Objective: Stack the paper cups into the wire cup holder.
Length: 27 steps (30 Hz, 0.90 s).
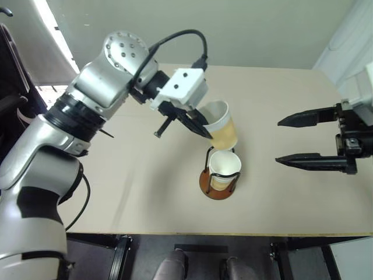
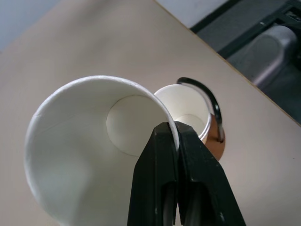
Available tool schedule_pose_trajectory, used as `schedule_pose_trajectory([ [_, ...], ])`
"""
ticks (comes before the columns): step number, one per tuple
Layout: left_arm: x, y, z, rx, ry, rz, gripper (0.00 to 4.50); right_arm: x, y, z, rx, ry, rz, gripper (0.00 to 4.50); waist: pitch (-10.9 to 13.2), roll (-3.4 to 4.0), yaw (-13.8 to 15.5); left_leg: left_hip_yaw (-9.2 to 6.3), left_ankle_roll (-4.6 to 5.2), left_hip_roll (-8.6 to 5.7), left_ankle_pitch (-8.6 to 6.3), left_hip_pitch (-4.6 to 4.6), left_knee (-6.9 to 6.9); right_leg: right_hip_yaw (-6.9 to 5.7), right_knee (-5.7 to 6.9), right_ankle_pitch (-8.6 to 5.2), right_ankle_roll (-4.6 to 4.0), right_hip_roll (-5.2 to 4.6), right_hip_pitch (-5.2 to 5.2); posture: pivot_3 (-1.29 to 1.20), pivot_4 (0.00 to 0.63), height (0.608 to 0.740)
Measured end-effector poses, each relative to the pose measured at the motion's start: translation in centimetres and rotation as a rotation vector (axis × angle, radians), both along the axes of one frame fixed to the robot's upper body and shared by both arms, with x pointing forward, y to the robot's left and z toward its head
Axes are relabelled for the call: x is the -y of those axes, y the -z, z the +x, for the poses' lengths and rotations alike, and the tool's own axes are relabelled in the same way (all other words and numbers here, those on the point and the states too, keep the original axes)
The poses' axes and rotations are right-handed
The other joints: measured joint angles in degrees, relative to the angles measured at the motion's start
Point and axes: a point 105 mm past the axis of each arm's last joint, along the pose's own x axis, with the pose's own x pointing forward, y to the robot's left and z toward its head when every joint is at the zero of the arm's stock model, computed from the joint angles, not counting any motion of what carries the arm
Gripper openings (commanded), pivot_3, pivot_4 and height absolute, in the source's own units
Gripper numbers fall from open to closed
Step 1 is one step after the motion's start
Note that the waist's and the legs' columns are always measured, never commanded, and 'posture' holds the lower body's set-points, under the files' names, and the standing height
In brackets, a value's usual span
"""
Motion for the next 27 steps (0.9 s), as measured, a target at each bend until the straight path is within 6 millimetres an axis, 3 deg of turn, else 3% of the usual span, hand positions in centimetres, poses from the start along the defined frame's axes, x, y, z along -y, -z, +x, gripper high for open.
schedule_pose_trajectory([
  [10,1.6,1.6,-1.2,0.003,0.118,0.076,0.02,-0.2,0.2,0.1,0.0,0.035,0.007,3.79,0.0,0.05,-0.1,0.04,0.0,-0.01,0.0,0.04,0.01,0.01,0.02,-0.01,0.07,0.01,0.03,0.0,0.15,0.74],
  [20,0.9,2.9,0.4,0.112,0.119,0.147,0.02,0.1,0.3,0.3,0.006,0.062,0.02,3.79,0.0,0.04,0.1,0.01,0.01,-0.01,-0.01,0.0,0.02,-0.02,0.0,-0.01,0.09,-0.03,0.03,0.0,0.15,0.74],
  [27,1.5,3.2,0.3,0.108,0.137,0.147,0.02,0.1,0.2,0.3,0.013,0.062,0.022,3.79,0.0,0.05,0.1,0.0,0.01,-0.01,-0.01,-0.02,0.02,0.01,0.01,-0.01,0.1,-0.04,0.03,0.0,0.15,0.74],
])
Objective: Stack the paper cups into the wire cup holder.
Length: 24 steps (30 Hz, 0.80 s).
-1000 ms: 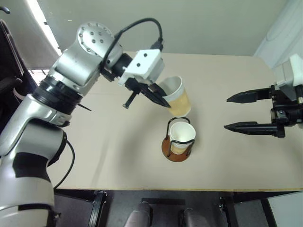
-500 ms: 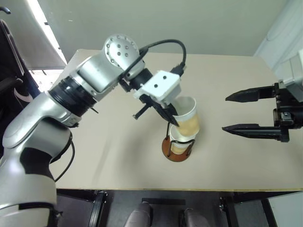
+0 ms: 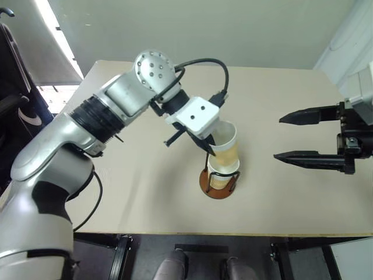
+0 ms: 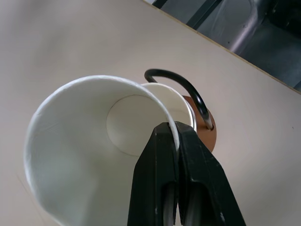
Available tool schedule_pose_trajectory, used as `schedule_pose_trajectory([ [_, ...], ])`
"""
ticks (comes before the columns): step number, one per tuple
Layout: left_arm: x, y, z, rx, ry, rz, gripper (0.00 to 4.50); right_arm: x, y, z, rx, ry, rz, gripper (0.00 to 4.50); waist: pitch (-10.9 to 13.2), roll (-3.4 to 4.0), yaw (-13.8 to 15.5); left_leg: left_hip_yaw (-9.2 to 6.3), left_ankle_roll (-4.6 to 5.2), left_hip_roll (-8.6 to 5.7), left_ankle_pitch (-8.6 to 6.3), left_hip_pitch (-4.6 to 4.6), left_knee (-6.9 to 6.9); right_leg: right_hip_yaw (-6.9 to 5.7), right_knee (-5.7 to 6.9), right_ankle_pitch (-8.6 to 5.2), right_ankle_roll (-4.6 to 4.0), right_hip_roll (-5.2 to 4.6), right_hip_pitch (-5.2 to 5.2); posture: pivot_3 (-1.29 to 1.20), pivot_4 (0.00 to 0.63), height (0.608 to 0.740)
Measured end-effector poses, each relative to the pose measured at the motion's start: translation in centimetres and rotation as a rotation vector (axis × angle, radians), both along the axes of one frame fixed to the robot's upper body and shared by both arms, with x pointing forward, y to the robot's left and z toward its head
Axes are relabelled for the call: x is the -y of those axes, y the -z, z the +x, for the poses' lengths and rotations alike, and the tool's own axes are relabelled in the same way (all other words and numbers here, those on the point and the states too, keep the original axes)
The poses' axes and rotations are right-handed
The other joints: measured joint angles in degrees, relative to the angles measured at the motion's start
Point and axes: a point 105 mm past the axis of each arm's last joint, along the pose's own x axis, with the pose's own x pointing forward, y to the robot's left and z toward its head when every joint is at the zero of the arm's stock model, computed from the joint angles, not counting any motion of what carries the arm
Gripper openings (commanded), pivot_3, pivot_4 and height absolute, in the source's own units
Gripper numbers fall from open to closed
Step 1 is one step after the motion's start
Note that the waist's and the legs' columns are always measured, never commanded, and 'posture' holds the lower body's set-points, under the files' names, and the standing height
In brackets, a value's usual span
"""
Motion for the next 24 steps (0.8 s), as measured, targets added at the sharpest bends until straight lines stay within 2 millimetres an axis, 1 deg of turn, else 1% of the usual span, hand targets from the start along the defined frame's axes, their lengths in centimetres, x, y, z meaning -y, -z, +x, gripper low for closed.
schedule_pose_trajectory([
  [4,-0.1,0.5,0.0,0.001,0.006,0.022,0.02,0.1,0.1,0.1,-0.005,0.006,-0.001,3.79,0.0,0.0,0.0,0.03,0.0,0.0,0.0,0.02,-0.02,-0.02,0.0,0.0,0.0,0.03,0.0,0.0,0.15,0.74],
  [6,-0.2,0.9,0.0,0.014,0.013,0.045,0.43,0.1,0.3,0.1,-0.011,0.01,-0.002,3.79,0.0,0.0,0.0,0.0,0.0,0.0,0.0,0.01,0.0,0.0,0.0,0.0,0.01,0.01,0.0,0.0,0.15,0.74],
  [8,-0.6,1.4,0.2,0.031,0.018,0.073,0.95,0.2,0.4,0.1,-0.016,0.014,-0.003,3.79,0.0,0.0,0.0,0.01,0.0,0.0,0.0,0.01,-0.01,0.0,0.0,0.0,0.01,0.01,0.0,0.0,0.15,0.74],
  [13,-0.7,1.6,0.1,0.049,0.037,0.085,2.78,0.3,0.6,0.2,-0.025,0.024,-0.005,3.79,0.0,0.0,0.0,0.02,0.0,-0.02,0.0,0.0,-0.01,-0.02,-0.01,0.0,0.01,0.02,0.0,0.0,0.15,0.74],
  [17,-0.3,1.5,0.1,0.053,0.047,0.072,4.28,0.4,0.7,0.3,-0.021,0.026,-0.006,3.79,0.0,0.0,0.1,0.0,0.0,-0.01,0.0,0.0,0.0,-0.02,0.01,0.0,0.01,0.0,0.0,0.0,0.15,0.74],
  [18,-0.1,1.2,0.3,0.055,0.045,0.055,4.48,0.4,0.7,0.3,-0.017,0.028,-0.007,3.79,0.0,0.0,0.1,0.01,0.0,-0.02,0.0,-0.01,0.0,-0.03,0.01,0.0,0.01,0.01,0.0,0.0,0.15,0.74],
  [20,0.5,0.1,0.6,0.045,0.021,-0.008,4.48,0.5,0.6,0.4,-0.005,0.031,-0.008,3.79,0.0,0.0,0.1,0.01,0.0,-0.02,0.0,-0.02,0.02,-0.02,0.04,0.0,0.02,-0.01,0.0,0.0,0.15,0.74],
  [22,1.1,-2.1,0.7,0.01,-0.016,-0.129,4.48,0.7,0.5,0.7,0.016,0.041,-0.011,3.79,0.0,0.0,0.0,0.06,0.01,-0.02,0.0,-0.01,-0.01,-0.02,0.02,0.01,0.02,0.01,0.0,0.0,0.15,0.74],
  [24,0.8,-4.0,0.9,-0.027,-0.065,-0.229,4.48,0.9,0.4,1.1,0.033,0.054,0.003,3.79,0.0,0.01,0.0,0.08,0.01,-0.01,-0.01,0.01,-0.03,0.0,0.02,0.0,0.03,0.02,0.0,0.0,0.15,0.74],
])
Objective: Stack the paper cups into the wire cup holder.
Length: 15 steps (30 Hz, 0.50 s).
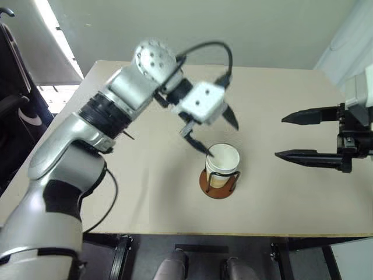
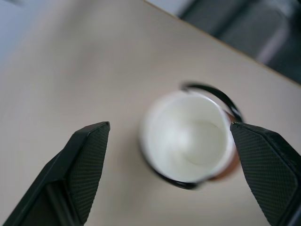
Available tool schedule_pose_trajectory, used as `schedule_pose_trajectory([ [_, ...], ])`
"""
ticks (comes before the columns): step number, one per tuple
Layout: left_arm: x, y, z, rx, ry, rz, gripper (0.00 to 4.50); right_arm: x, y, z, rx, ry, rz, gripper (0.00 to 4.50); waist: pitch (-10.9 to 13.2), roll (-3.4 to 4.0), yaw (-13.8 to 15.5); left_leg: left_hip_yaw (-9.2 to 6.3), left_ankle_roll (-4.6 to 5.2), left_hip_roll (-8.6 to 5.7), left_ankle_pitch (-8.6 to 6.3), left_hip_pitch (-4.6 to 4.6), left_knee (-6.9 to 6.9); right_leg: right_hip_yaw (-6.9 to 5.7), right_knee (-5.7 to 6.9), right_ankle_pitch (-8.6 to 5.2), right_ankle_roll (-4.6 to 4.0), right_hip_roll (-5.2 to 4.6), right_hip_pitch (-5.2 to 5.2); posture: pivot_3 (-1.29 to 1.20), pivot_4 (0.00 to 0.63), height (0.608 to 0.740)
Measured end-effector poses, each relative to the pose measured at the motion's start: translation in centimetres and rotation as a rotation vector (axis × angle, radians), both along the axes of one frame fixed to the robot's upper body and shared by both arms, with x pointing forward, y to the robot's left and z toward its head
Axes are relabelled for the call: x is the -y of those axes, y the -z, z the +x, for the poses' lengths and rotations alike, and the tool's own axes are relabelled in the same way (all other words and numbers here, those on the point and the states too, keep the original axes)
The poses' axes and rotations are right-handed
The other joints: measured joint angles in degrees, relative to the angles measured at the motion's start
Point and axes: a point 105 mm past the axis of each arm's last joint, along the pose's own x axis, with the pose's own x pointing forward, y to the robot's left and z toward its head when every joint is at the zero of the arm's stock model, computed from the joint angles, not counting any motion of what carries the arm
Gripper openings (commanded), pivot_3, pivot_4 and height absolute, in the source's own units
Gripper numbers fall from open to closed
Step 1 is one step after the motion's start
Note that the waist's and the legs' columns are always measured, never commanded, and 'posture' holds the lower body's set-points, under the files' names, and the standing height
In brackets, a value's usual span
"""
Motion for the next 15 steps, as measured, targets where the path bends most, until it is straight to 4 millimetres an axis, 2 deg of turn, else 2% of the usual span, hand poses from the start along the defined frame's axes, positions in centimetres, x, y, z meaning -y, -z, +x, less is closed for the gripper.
schedule_pose_trajectory([
  [3,-1.6,-1.3,0.8,-0.096,-0.1,-0.128,4.48,0.9,0.7,1.2,-0.017,0.048,0.037,3.79,0.0,0.07,-0.2,0.04,0.0,0.02,0.0,0.09,-0.02,0.04,0.03,0.0,0.0,0.02,0.01,0.0,0.15,0.74],
  [6,-4.0,-0.9,2.0,-0.212,-0.229,-0.231,4.48,1.9,2.2,2.8,-0.069,0.107,0.099,3.79,-0.1,0.1,-0.4,0.08,0.01,0.05,0.01,0.14,0.03,0.07,0.09,0.0,0.01,0.06,0.01,0.0,0.15,0.74],
  [11,-8.5,1.5,4.0,-0.369,-0.483,-0.386,4.48,3.3,4.7,5.5,-0.126,0.207,0.201,3.79,-0.1,0.11,-0.6,0.07,0.07,0.03,0.06,0.17,0.09,0.09,0.1,0.02,0.03,0.06,0.02,0.0,0.15,0.74],
  [15,-11.0,3.8,5.6,-0.426,-0.683,-0.501,4.48,4.2,6.1,7.7,-0.102,0.283,0.256,3.79,-0.1,0.1,-0.3,0.0,0.1,0.01,0.08,0.08,0.27,0.03,0.1,0.04,0.05,0.06,0.04,0.0,0.15,0.74],
])
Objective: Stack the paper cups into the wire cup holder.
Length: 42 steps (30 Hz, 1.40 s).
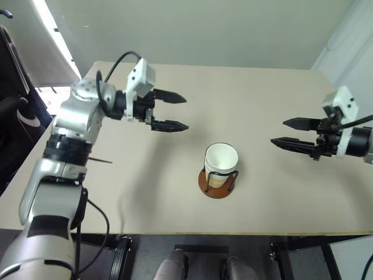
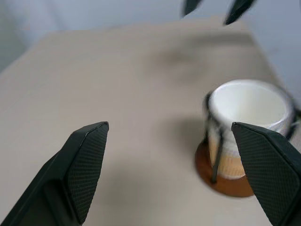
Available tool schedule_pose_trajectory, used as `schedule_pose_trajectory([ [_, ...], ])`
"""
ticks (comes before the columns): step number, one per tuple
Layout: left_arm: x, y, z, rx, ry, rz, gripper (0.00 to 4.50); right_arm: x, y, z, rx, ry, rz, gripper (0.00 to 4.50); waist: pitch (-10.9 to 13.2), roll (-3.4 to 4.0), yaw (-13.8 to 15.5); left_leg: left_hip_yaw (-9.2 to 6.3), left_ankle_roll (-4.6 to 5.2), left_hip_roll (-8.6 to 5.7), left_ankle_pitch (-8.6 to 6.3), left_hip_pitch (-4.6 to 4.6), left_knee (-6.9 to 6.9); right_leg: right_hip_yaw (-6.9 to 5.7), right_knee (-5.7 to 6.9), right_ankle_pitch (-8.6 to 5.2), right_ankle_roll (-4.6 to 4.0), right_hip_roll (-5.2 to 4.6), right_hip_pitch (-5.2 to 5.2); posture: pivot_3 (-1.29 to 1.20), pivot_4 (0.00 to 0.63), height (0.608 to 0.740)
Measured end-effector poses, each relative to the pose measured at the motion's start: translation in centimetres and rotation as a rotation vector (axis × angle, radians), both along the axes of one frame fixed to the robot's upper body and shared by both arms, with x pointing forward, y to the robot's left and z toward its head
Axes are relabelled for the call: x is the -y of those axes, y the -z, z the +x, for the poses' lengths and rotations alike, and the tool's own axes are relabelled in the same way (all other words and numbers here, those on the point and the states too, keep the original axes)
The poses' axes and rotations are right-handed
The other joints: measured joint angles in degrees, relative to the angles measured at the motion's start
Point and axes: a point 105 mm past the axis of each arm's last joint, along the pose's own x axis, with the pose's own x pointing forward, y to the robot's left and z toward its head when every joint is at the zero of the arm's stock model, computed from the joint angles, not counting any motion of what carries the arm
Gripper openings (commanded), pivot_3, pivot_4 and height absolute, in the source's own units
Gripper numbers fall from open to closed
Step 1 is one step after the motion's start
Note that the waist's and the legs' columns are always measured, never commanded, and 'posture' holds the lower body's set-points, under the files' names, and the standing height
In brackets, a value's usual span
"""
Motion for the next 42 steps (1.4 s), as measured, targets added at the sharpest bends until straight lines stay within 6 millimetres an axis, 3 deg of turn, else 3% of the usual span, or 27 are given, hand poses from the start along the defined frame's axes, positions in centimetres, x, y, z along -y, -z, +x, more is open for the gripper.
schedule_pose_trajectory([
  [3,-1.7,0.6,1.3,0.025,-0.18,-0.102,4.48,1.1,0.7,3.1,0.071,0.138,0.074,3.79,0.0,-0.03,-0.2,0.01,0.02,0.0,0.01,0.19,0.1,0.03,0.02,0.05,0.0,0.0,0.16,0.0,0.15,0.74],
  [6,-3.3,2.2,3.0,0.034,-0.395,-0.178,4.48,3.0,2.9,6.5,0.086,0.35,0.145,3.79,0.0,0.0,-0.4,0.02,0.07,0.0,0.05,0.51,0.05,0.03,0.06,0.09,-0.03,-0.01,0.42,0.0,0.15,0.74],
  [9,-5.2,3.6,4.5,0.048,-0.606,-0.238,4.48,5.4,5.5,8.4,0.082,0.537,0.132,3.79,0.0,0.0,-0.2,0.01,0.07,-0.02,0.07,0.55,0.05,0.01,0.08,0.11,-0.06,-0.02,0.43,0.0,0.15,0.74],
  [11,-7.7,4.8,5.8,0.056,-0.806,-0.282,4.48,7.5,7.1,9.2,0.097,0.68,0.128,3.79,0.0,0.0,-0.2,0.03,0.04,-0.02,0.08,0.62,-0.05,0.04,0.08,0.13,-0.1,-0.03,0.45,0.0,0.15,0.74],
  [17,-14.4,9.7,6.3,0.019,-1.229,-0.332,4.48,13.6,9.6,9.0,0.161,1.047,0.203,3.79,0.0,0.02,-0.2,0.14,-0.13,-0.03,0.11,0.77,-0.42,0.1,0.07,0.1,-0.22,-0.02,0.39,0.0,0.15,0.74],
  [24,-18.9,13.1,5.0,-0.025,-1.496,-0.385,4.48,18.2,10.6,7.2,0.212,1.335,0.279,3.79,0.0,0.02,0.0,0.15,-0.19,-0.05,0.09,0.84,-0.44,0.09,0.07,0.13,-0.3,-0.01,0.45,0.0,0.15,0.74],
  [29,-19.3,14.7,4.3,-0.048,-1.511,-0.36,4.48,18.9,12.8,6.1,0.161,1.372,0.22,3.79,0.0,0.02,0.1,0.15,-0.24,-0.05,0.06,0.88,-0.47,0.09,0.08,0.12,-0.34,-0.01,0.47,0.0,0.15,0.74],
  [34,-17.6,15.9,4.3,-0.098,-1.379,-0.306,4.48,18.8,14.5,5.7,0.113,1.352,0.175,3.79,0.0,0.02,0.1,0.16,-0.3,-0.05,0.03,0.92,-0.49,0.11,0.12,0.11,-0.38,0.0,0.47,0.0,0.15,0.74],
  [37,-16.5,15.9,4.4,-0.081,-1.308,-0.246,4.48,18.0,15.2,6.0,0.089,1.311,0.176,3.79,0.0,0.04,0.1,0.15,-0.31,-0.05,0.03,0.98,-0.52,0.12,0.17,0.1,-0.4,0.0,0.49,0.0,0.15,0.74],
  [42,-16.4,15.9,4.5,-0.073,-1.309,-0.234,4.48,17.6,15.6,5.7,0.105,1.289,0.179,3.79,0.0,0.03,0.1,0.14,-0.32,-0.05,0.02,1.06,-0.54,0.12,0.17,0.09,-0.43,0.0,0.57,0.0,0.15,0.74],
])
